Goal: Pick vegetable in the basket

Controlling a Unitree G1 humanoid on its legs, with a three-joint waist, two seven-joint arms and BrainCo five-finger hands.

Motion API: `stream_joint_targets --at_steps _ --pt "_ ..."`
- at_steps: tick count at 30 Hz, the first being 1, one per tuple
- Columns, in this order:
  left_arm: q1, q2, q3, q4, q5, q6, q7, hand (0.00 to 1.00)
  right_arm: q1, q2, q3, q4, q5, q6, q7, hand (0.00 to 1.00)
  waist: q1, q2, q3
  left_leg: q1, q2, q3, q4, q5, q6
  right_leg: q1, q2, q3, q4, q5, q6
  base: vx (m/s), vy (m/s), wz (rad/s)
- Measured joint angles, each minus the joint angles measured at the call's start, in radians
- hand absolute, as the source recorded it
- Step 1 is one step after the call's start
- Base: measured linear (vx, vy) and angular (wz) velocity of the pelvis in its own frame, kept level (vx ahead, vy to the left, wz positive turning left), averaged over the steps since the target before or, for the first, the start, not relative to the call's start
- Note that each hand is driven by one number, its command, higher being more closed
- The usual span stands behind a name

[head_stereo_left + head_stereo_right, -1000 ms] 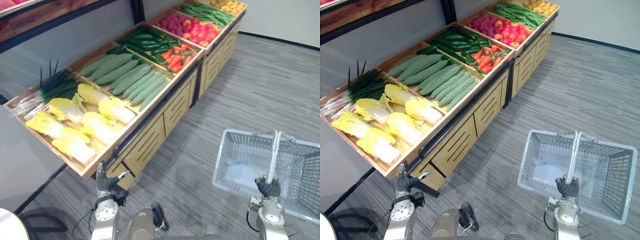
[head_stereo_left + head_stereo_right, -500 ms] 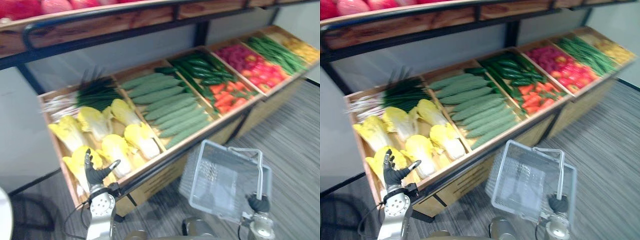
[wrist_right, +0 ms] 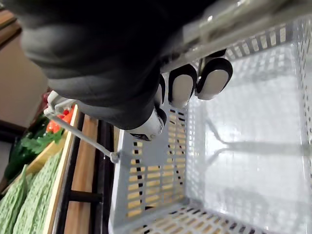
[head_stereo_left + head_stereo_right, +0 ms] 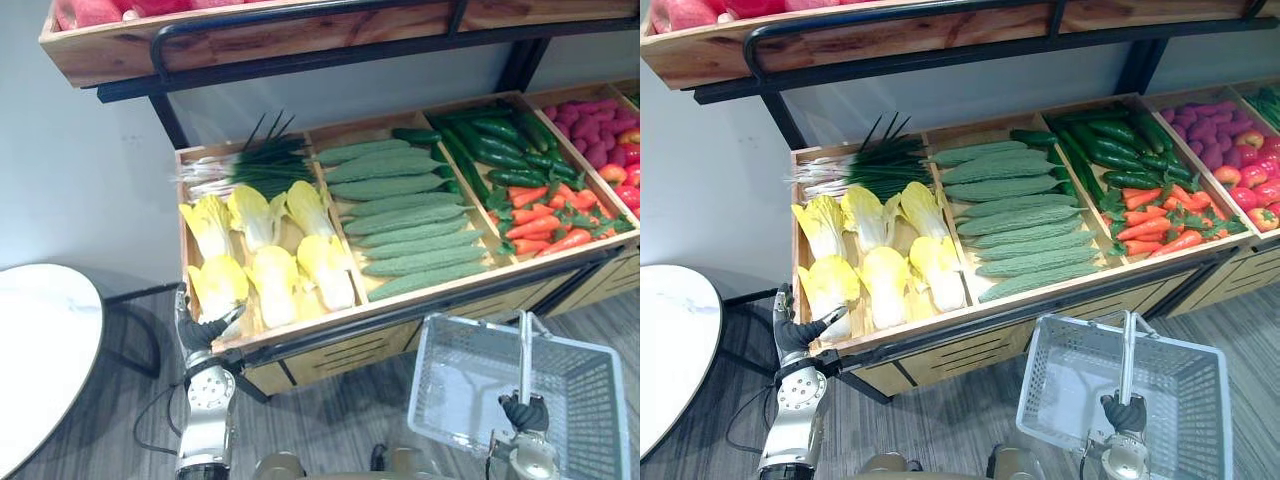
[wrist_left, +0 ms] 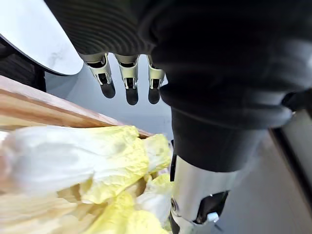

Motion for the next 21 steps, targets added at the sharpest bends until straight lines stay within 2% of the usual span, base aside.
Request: stream_joint_targets --at_steps 3,6,9,10,12,15,20,21 --pt "-0.081 0.028 -0.041 0.084 0.041 0.012 0.003 0.0 -0.001 -0.001 0.006 0.0 0.001 -0.002 0.012 1.0 -0.009 -0.007 0.007 -0.021 0.002 0.011 -0.009 0.024 -0.009 -0.026 0.004 0.002 -0.007 0.015 -0.006 0.0 -0.034 -0.07" --pt "-0.17 0.058 -0.075 0.137 0.07 -0.001 0.004 0.0 -0.004 -0.004 0.012 0.0 0.001 -0.006 0.017 1.0 -0.021 -0.008 0.017 -0.031 0.004 0.021 -0.01 0.03 -0.013 -0.04 0.008 0.008 -0.007 0.02 -0.008 0.02 -0.025 -0.11" --pt "-0.274 0.095 -0.092 0.223 0.076 -0.007 0.004 0.0 -0.026 -0.008 0.04 -0.006 0.013 -0.032 0.017 1.0 -0.026 -0.016 0.035 -0.058 0.015 0.048 -0.006 0.03 -0.013 -0.074 0.022 0.032 -0.015 0.039 -0.011 -0.04 -0.027 -0.24" --pt "-0.32 0.108 -0.105 0.241 0.077 -0.007 0.004 0.0 -0.028 -0.009 0.043 -0.019 0.022 -0.045 0.017 1.0 -0.029 -0.014 0.053 -0.067 0.018 0.052 -0.006 0.03 -0.013 -0.081 0.026 0.035 -0.024 0.049 -0.011 -0.05 -0.03 -0.15" --pt "-0.376 0.123 -0.112 0.283 0.078 0.002 0.002 0.0 -0.037 -0.012 0.049 -0.048 0.03 -0.047 0.016 1.0 -0.037 -0.026 0.084 -0.07 0.022 0.068 -0.005 0.03 -0.014 -0.092 0.033 0.05 -0.028 0.06 -0.013 -0.04 -0.026 -0.2" --pt "-0.407 0.127 -0.117 0.312 0.101 0.018 0.008 0.0 -0.042 -0.026 0.058 -0.053 0.033 -0.067 0.01 1.0 -0.057 -0.041 0.114 -0.087 0.026 0.079 -0.003 0.03 -0.014 -0.107 0.038 0.059 -0.041 0.071 -0.011 -0.02 -0.019 -0.14" --pt "-0.455 0.133 -0.115 0.37 0.147 0.038 0.038 0.0 -0.033 -0.035 0.071 -0.053 0.052 -0.072 -0.004 1.0 -0.054 -0.041 0.126 -0.104 0.028 0.093 0.015 0.03 -0.014 -0.131 0.039 0.069 -0.042 0.076 -0.01 0.04 -0.002 -0.06" --pt "-0.469 0.136 -0.115 0.391 0.164 0.041 0.043 1.0 -0.037 -0.035 0.08 -0.053 0.058 -0.072 -0.006 1.0 -0.052 -0.043 0.13 -0.104 0.029 0.102 0.018 0.03 -0.014 -0.131 0.038 0.07 -0.043 0.077 -0.01 0.01 -0.008 -0.03"
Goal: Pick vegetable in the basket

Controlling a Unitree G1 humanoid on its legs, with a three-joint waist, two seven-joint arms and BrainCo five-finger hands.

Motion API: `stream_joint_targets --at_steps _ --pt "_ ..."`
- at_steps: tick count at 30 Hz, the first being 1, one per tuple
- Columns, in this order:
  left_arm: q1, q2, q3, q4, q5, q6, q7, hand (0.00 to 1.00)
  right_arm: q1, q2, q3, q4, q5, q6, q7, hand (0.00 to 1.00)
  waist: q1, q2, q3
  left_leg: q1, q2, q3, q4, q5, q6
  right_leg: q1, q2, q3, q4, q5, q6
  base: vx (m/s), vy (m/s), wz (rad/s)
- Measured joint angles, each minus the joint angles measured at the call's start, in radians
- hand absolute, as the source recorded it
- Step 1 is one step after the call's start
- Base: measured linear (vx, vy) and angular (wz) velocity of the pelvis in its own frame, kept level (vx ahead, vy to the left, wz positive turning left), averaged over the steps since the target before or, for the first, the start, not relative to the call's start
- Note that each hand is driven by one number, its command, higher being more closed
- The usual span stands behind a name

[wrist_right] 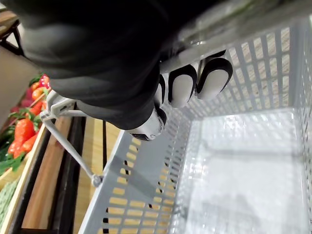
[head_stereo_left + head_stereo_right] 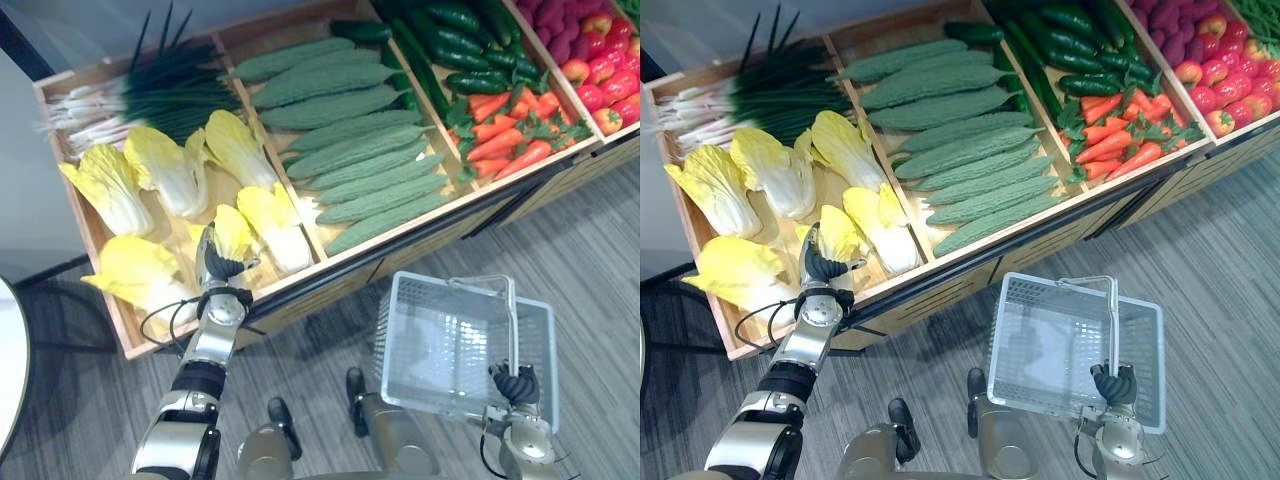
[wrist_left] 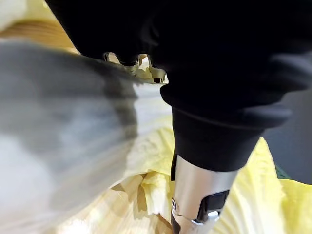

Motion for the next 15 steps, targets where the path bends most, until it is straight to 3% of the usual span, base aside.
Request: stream_joint_targets --at_steps 8,15 --pt "-0.093 0.046 0.002 0.073 0.131 0.016 -0.05 1.0 -0.023 -0.029 0.003 -0.004 0.023 -0.015 -0.001 1.0 -0.001 0.004 0.035 -0.023 0.004 0.011 0.012 -0.008 0.013 -0.005 0.002 0.013 -0.036 0.037 0.011 -0.07 -0.011 -0.04" --pt "-0.107 0.063 -0.001 0.074 0.136 0.013 -0.062 1.0 -0.021 -0.028 0.003 -0.006 0.028 -0.013 0.001 1.0 0.0 0.012 0.043 -0.026 0.001 0.018 0.007 -0.003 0.014 0.001 -0.002 0.017 -0.065 0.057 0.017 -0.01 0.007 -0.02"
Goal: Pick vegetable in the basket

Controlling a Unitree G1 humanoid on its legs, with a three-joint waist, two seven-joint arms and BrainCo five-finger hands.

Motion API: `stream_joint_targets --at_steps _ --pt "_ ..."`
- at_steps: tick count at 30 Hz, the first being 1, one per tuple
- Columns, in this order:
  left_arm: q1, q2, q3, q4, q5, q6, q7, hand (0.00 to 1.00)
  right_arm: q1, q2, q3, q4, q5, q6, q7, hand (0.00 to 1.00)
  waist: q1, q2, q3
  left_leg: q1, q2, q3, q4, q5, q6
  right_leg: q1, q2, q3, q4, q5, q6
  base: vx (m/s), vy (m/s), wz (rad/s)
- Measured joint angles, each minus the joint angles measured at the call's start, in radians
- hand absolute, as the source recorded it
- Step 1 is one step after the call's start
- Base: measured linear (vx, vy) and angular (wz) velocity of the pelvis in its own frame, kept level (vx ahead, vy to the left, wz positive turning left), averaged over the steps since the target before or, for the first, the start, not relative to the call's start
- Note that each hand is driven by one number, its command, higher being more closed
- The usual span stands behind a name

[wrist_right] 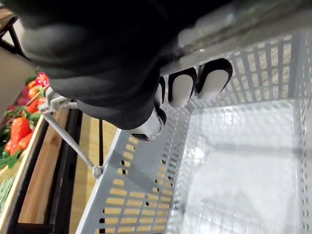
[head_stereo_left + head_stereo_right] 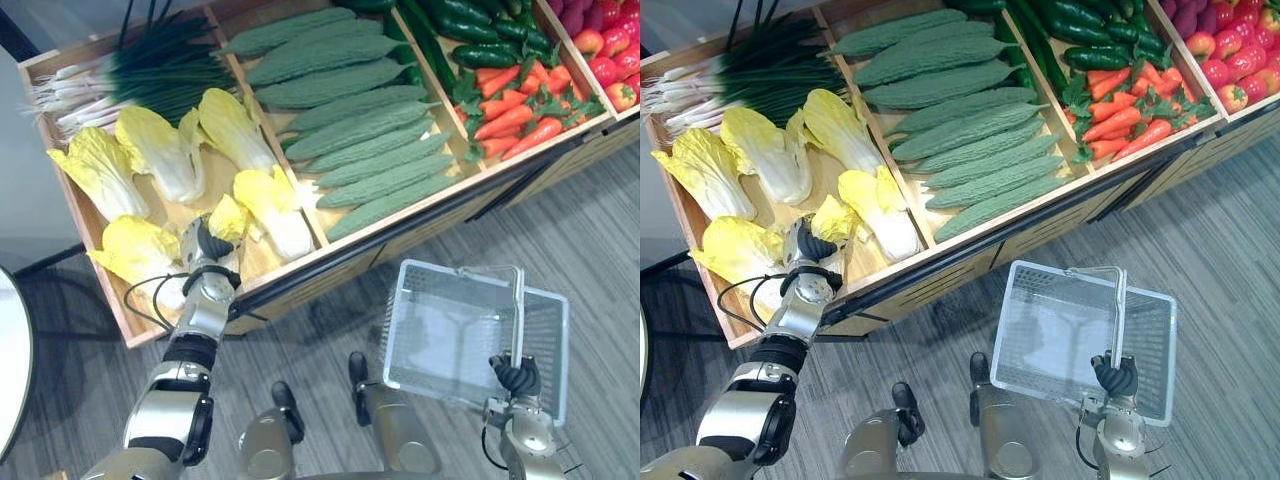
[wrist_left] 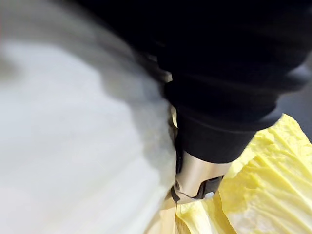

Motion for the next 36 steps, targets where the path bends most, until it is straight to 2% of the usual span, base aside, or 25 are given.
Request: stream_joint_targets --at_steps 3,11,15,18,19,22,24,27,30,32,33,34,35,36 --pt "0.045 -0.003 -0.023 -0.06 -0.017 0.001 0.002 1.0 -0.002 0.003 -0.001 -0.003 0.0 0.0 -0.001 1.0 0.001 0.002 0.001 0.027 -0.01 -0.002 -0.026 0.007 0.004 0.022 -0.004 -0.002 -0.008 -0.001 0.002 0.05 0.015 0.04" --pt "0.268 -0.075 -0.015 -0.413 -0.119 -0.001 0.031 1.0 -0.011 0.04 -0.068 -0.012 -0.016 0.001 -0.005 1.0 -0.001 0.015 0.003 0.104 -0.04 -0.033 -0.078 0.024 0.006 0.098 -0.019 -0.014 -0.034 -0.018 0.017 0.06 0.025 0.07" --pt "0.458 -0.157 0.005 -0.633 -0.161 -0.027 0.039 1.0 -0.019 0.071 -0.099 -0.006 -0.03 0.006 -0.006 1.0 -0.001 0.022 0.0 0.15 -0.053 -0.037 -0.094 0.024 0.006 0.144 -0.019 -0.006 -0.057 -0.017 0.018 0.0 0.021 -0.03" --pt "0.519 -0.193 0.026 -0.708 -0.189 -0.035 0.039 1.0 -0.019 0.084 -0.119 -0.006 -0.04 0.008 -0.005 1.0 0.0 0.034 -0.013 0.163 -0.057 -0.037 -0.107 0.023 0.007 0.15 -0.011 0.0 -0.059 -0.016 0.02 -0.03 -0.005 -0.16" --pt "0.594 -0.236 0.044 -0.855 -0.217 -0.071 0.039 1.0 -0.023 0.093 -0.129 -0.006 -0.048 0.016 -0.004 1.0 0.003 0.054 -0.033 0.194 -0.055 -0.009 -0.116 0.018 0.009 0.166 0.003 0.036 -0.073 -0.001 0.027 -0.07 -0.008 -0.58" --pt "0.6 -0.268 0.042 -0.914 -0.226 -0.1 0.03 1.0 -0.017 0.103 -0.128 -0.007 -0.05 0.021 -0.004 1.0 0.006 0.063 -0.064 0.2 -0.041 0.028 -0.089 -0.006 0.01 0.172 0.018 0.081 -0.097 0.025 0.03 -0.06 -0.004 -0.54" --pt "0.601 -0.285 0.04 -0.946 -0.226 -0.101 0.021 1.0 -0.005 0.106 -0.127 -0.023 -0.05 0.022 -0.004 1.0 0.003 0.065 -0.069 0.198 -0.029 0.058 -0.055 -0.029 0.009 0.172 0.031 0.111 -0.106 0.038 0.033 -0.06 0.005 -0.54" --pt "0.6 -0.291 0.012 -1.012 -0.227 -0.109 0.02 1.0 0.008 0.126 -0.114 -0.079 -0.058 0.023 -0.001 1.0 0.022 0.065 -0.073 0.184 0.02 0.15 0.037 -0.093 0.006 0.144 0.07 0.197 -0.107 0.057 0.048 -0.08 0.028 -0.91" --pt "0.595 -0.3 -0.024 -1.048 -0.227 -0.121 0.02 1.0 0.028 0.134 -0.099 -0.141 -0.059 0.023 -0.001 1.0 0.022 0.063 -0.074 0.166 0.066 0.232 0.148 -0.154 0.004 0.11 0.114 0.276 -0.091 0.075 0.056 -0.07 0.046 -0.95" --pt "0.591 -0.301 -0.035 -1.048 -0.227 -0.121 0.02 1.0 0.033 0.137 -0.082 -0.167 -0.06 0.023 -0.001 1.0 0.012 0.061 -0.075 0.168 0.094 0.274 0.19 -0.173 0.007 0.092 0.131 0.297 -0.091 0.081 0.056 -0.06 0.036 -0.82" --pt "0.587 -0.302 -0.036 -1.048 -0.227 -0.123 0.021 1.0 0.028 0.143 -0.072 -0.178 -0.065 0.022 -0.001 1.0 -0.002 0.057 -0.077 0.172 0.104 0.313 0.197 -0.179 0.011 0.073 0.109 0.231 -0.095 0.061 0.03 -0.07 0.031 -0.9" --pt "0.586 -0.299 -0.036 -1.044 -0.227 -0.124 0.02 1.0 0.015 0.143 -0.066 -0.172 -0.067 0.022 -0.001 1.0 -0.005 0.054 -0.077 0.188 0.105 0.353 0.191 -0.179 0.011 0.054 0.058 0.084 -0.092 0.045 -0.023 -0.05 0.039 -0.94" --pt "0.587 -0.296 -0.035 -1.038 -0.227 -0.125 0.02 1.0 0.009 0.142 -0.063 -0.167 -0.068 0.021 -0.001 1.0 -0.005 0.053 -0.078 0.197 0.105 0.375 0.187 -0.179 0.011 0.05 0.029 0.002 -0.094 0.041 -0.035 -0.01 0.07 -1.16" --pt "0.586 -0.285 -0.03 -1.02 -0.227 -0.128 0.019 1.0 -0.018 0.141 -0.057 -0.137 -0.068 0.021 -0.001 1.0 -0.006 0.05 -0.08 0.22 0.109 0.427 0.172 -0.179 0.012 0.051 -0.053 -0.228 -0.101 0.042 -0.066 0.01 0.036 -0.99"
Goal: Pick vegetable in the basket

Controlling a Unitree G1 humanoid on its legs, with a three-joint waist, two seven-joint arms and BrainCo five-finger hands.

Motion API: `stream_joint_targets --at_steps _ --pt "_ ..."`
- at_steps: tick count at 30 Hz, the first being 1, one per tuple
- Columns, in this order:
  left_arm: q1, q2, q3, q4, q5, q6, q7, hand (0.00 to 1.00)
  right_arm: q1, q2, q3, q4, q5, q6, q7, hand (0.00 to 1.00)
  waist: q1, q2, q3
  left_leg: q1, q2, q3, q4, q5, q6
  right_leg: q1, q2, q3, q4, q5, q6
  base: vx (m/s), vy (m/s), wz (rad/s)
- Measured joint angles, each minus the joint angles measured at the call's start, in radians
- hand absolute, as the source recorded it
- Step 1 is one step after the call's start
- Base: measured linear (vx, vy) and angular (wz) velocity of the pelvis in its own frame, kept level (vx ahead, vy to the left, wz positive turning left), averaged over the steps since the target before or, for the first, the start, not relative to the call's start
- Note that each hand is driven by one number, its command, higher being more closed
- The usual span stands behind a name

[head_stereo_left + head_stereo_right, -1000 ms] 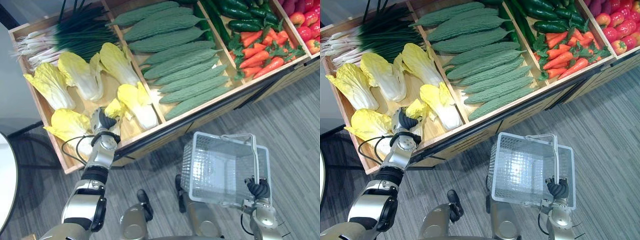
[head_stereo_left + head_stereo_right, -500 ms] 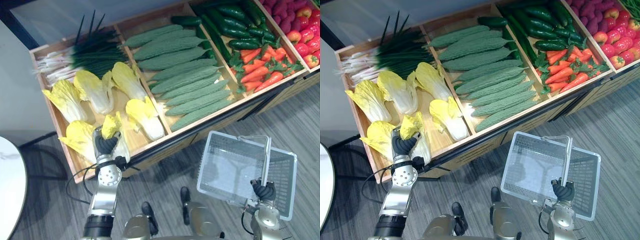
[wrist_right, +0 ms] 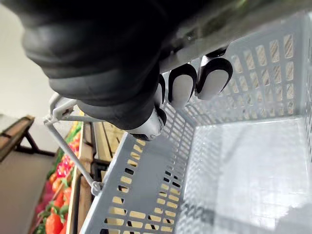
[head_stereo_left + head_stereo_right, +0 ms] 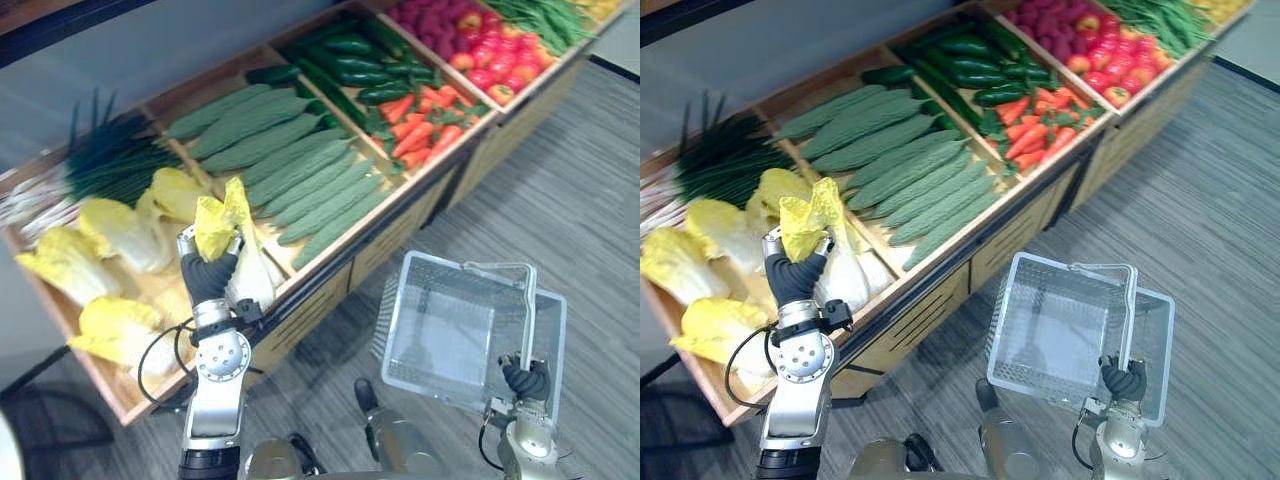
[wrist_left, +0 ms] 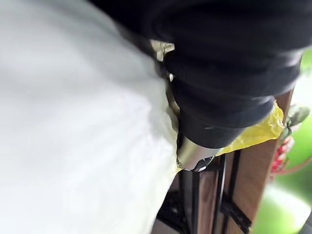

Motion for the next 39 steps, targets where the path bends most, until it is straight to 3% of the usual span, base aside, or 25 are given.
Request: stream_joint_targets --at_steps 1,2,3,5,8,10,11,12,13,14,16,17,18,19,21,27,36,39 --pt "-0.001 0.0 0.003 0.01 0.0 -0.001 0.0 1.0 -0.016 0.0 0.001 0.015 0.0 0.0 0.0 1.0 0.001 -0.001 0.0 0.011 0.003 0.023 -0.009 0.0 0.0 0.003 -0.034 -0.097 0.0 -0.001 -0.004 0.05 -0.038 -1.24" --pt "-0.001 0.001 0.012 0.035 0.0 -0.001 0.0 1.0 -0.046 -0.001 0.004 0.043 0.0 0.0 0.0 1.0 0.002 -0.002 -0.001 0.032 0.01 0.075 -0.014 0.002 -0.004 0.011 -0.086 -0.259 0.015 -0.002 -0.007 0.07 -0.081 -0.95" --pt "-0.001 0.002 0.015 0.048 0.0 -0.001 0.0 1.0 -0.056 -0.001 0.006 0.054 -0.001 0.0 0.001 1.0 0.003 -0.005 -0.002 0.041 0.012 0.095 -0.01 0.002 -0.005 0.013 -0.1 -0.303 0.022 -0.002 -0.008 0.11 -0.139 -1.14" --pt "-0.002 0.0 0.006 0.107 0.0 -0.001 -0.014 1.0 -0.066 -0.004 0.02 0.071 -0.011 0.0 0.014 1.0 0.0 -0.011 -0.004 0.077 0.019 0.108 0.025 0.001 -0.006 0.016 -0.069 -0.242 0.026 0.057 -0.011 0.1 -0.163 -1.09" --pt "-0.004 0.0 -0.042 0.196 -0.011 -0.002 -0.053 1.0 -0.064 -0.03 0.057 0.079 -0.009 0.001 0.04 1.0 -0.009 0.005 -0.011 0.116 0.127 0.075 0.174 0.007 0.005 0.048 0.029 -0.154 0.009 0.035 -0.019 0.15 -0.179 -1.23" --pt "-0.027 0.021 -0.092 0.272 -0.021 -0.002 -0.073 1.0 -0.063 -0.052 0.074 0.073 -0.004 0.001 0.046 1.0 -0.018 0.004 -0.013 0.052 0.211 -0.081 0.358 0.079 0.147 0.086 0.095 -0.102 -0.015 0.028 -0.032 0.15 -0.156 -0.99" --pt "-0.03 0.018 -0.111 0.305 -0.034 -0.002 -0.086 1.0 -0.063 -0.065 0.095 0.052 0.009 0.001 0.046 1.0 -0.024 0.008 -0.016 -0.014 0.199 -0.246 0.442 0.099 0.19 0.107 0.126 -0.057 -0.029 0.023 -0.043 0.13 -0.087 -0.87" --pt "-0.033 0.016 -0.12 0.322 -0.04 -0.002 -0.088 1.0 -0.063 -0.066 0.104 0.038 0.014 0.001 0.045 1.0 -0.024 0.009 -0.016 -0.044 0.152 -0.352 0.447 0.073 0.164 0.116 0.137 -0.027 -0.035 0.025 -0.05 0.23 0.005 -1.09" --pt "-0.043 0.013 -0.129 0.356 -0.042 0.0 -0.089 1.0 -0.064 -0.082 0.128 0.016 0.024 0.001 0.046 1.0 -0.02 0.008 -0.015 -0.093 0.038 -0.534 0.409 0.019 0.114 0.137 0.148 0.022 -0.051 0.028 -0.056 0.22 0.086 -1.31" --pt "-0.046 0.016 -0.138 0.381 -0.044 0.002 -0.089 1.0 -0.065 -0.086 0.152 -0.006 0.035 0.001 0.059 1.0 -0.009 0.007 -0.016 -0.123 -0.068 -0.666 0.345 -0.02 0.094 0.165 0.156 0.074 -0.067 0.034 -0.066 0.18 0.09 -1.31" --pt "-0.055 0.024 -0.162 0.395 -0.046 0.003 -0.089 1.0 -0.064 -0.094 0.181 -0.031 0.052 0.001 0.067 1.0 0.005 0.007 -0.017 -0.177 -0.165 -0.776 0.233 -0.027 0.075 0.194 0.158 0.125 -0.083 0.035 -0.067 0.1 0.086 -1.02" --pt "-0.063 0.024 -0.166 0.401 -0.046 0.003 -0.089 1.0 -0.065 -0.096 0.192 -0.034 0.058 0.0 0.068 1.0 0.008 0.007 -0.017 -0.194 -0.188 -0.803 0.189 -0.021 0.066 0.198 0.158 0.139 -0.085 0.036 -0.065 0.1 0.118 -0.85" --pt "-0.077 0.025 -0.169 0.412 -0.046 0.003 -0.089 1.0 -0.066 -0.101 0.217 -0.034 0.064 -0.001 0.069 1.0 0.007 0.01 -0.018 -0.206 -0.215 -0.849 0.06 0.017 0.024 0.208 0.166 0.169 -0.086 0.038 -0.053 0.07 0.105 -0.89" --pt "-0.082 0.026 -0.18 0.419 -0.047 0.003 -0.089 1.0 -0.063 -0.099 0.24 -0.033 0.082 -0.001 0.083 1.0 0.01 0.015 -0.023 -0.192 -0.211 -0.848 0.014 0.107 0.032 0.222 0.186 0.21 -0.087 0.035 -0.029 0.11 0.109 -0.9" --pt "-0.094 0.039 -0.194 0.426 -0.047 0.003 -0.099 1.0 -0.033 -0.092 0.288 -0.062 0.119 0.0 0.101 1.0 0.005 -0.004 -0.051 -0.162 -0.209 -0.799 -0.032 0.108 0.038 0.232 0.183 0.259 -0.112 0.048 -0.011 0.18 0.107 -0.71" --pt "-0.198 0.039 -0.278 0.507 -0.013 0.002 -0.117 1.0 -0.017 -0.101 0.37 -0.086 0.19 0.0 0.167 1.0 -0.006 -0.021 -0.066 -0.086 -0.247 -0.68 -0.207 0.153 0.079 0.22 0.153 0.384 -0.164 0.076 0.028 0.12 0.138 -0.55" --pt "-0.218 0.06 -0.319 0.602 0.094 0.016 -0.132 1.0 -0.051 -0.112 0.483 -0.084 0.228 0.0 0.198 1.0 0.0 -0.034 -0.074 -0.051 -0.289 -0.668 -0.292 0.188 0.112 0.219 0.122 0.412 -0.188 0.082 0.051 0.01 0.114 -0.06" --pt "-0.222 0.061 -0.332 0.664 0.123 0.023 -0.133 1.0 -0.069 -0.116 0.53 -0.084 0.267 0.0 0.216 1.0 0.001 -0.051 -0.083 -0.05 -0.305 -0.675 -0.315 0.204 0.123 0.219 0.105 0.411 -0.206 0.092 0.066 -0.06 0.103 0.06"
